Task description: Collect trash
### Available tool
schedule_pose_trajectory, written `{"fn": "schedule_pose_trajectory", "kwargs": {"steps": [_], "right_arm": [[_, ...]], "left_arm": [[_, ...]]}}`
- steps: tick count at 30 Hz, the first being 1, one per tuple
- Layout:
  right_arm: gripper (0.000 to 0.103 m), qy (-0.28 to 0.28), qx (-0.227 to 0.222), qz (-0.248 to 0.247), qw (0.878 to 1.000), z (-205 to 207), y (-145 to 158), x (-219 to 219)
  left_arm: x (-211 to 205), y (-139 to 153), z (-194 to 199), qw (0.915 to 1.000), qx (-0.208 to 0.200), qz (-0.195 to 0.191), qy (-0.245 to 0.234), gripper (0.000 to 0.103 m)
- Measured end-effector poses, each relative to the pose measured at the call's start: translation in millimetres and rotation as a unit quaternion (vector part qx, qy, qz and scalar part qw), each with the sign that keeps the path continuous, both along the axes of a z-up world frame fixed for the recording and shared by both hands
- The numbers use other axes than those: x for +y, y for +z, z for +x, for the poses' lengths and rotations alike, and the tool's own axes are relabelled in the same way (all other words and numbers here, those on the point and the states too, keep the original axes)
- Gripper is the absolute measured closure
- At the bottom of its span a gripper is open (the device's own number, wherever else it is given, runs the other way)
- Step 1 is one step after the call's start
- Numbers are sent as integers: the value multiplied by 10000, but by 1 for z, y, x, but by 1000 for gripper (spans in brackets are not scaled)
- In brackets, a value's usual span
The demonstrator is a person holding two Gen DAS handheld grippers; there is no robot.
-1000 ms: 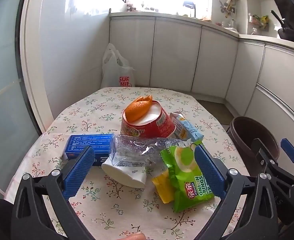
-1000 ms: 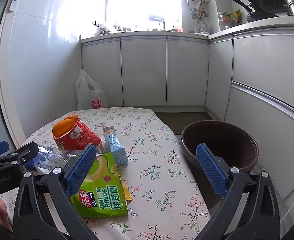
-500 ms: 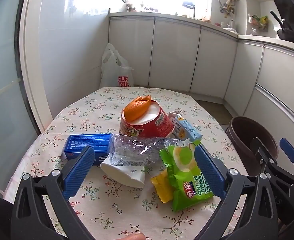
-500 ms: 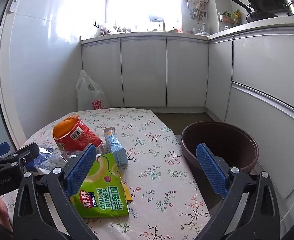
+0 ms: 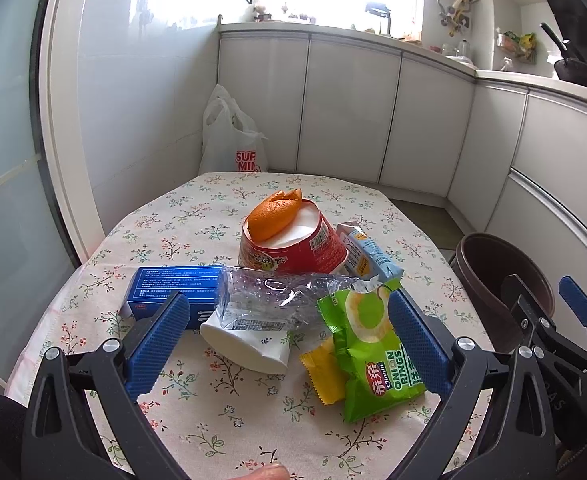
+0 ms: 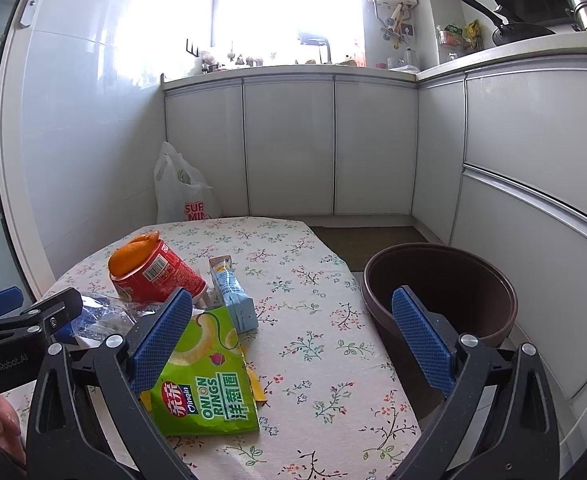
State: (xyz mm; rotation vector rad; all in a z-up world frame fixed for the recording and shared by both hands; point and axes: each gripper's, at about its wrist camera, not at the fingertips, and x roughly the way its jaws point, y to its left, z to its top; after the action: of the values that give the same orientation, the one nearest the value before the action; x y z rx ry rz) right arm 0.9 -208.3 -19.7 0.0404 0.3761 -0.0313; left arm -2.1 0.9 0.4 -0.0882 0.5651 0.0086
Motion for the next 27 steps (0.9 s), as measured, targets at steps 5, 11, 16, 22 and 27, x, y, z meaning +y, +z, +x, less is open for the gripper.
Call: {"fn": "schedule_pose_trajectory", "kwargs": {"steps": [5,11,16,22,27], "right_arm": [[7,17,-4,-4,10000,-1,1,1],[7,21,1,-10,10000,-1,1,1],[7,21,12,-12,10000,-1,1,1],[7,35,9,-10,10000,-1,0,2],[7,56,25,3,10000,-1,-1,1]], "left_arm": [[0,0,0,10000,21,-8,-3,6],[1,0,1,10000,25,-15,-6,6],[0,0,1,10000,32,4,-6,6],[0,-2,2,10000,64,9,3,6],[1,-3,2,10000,84,6,25,6]]}}
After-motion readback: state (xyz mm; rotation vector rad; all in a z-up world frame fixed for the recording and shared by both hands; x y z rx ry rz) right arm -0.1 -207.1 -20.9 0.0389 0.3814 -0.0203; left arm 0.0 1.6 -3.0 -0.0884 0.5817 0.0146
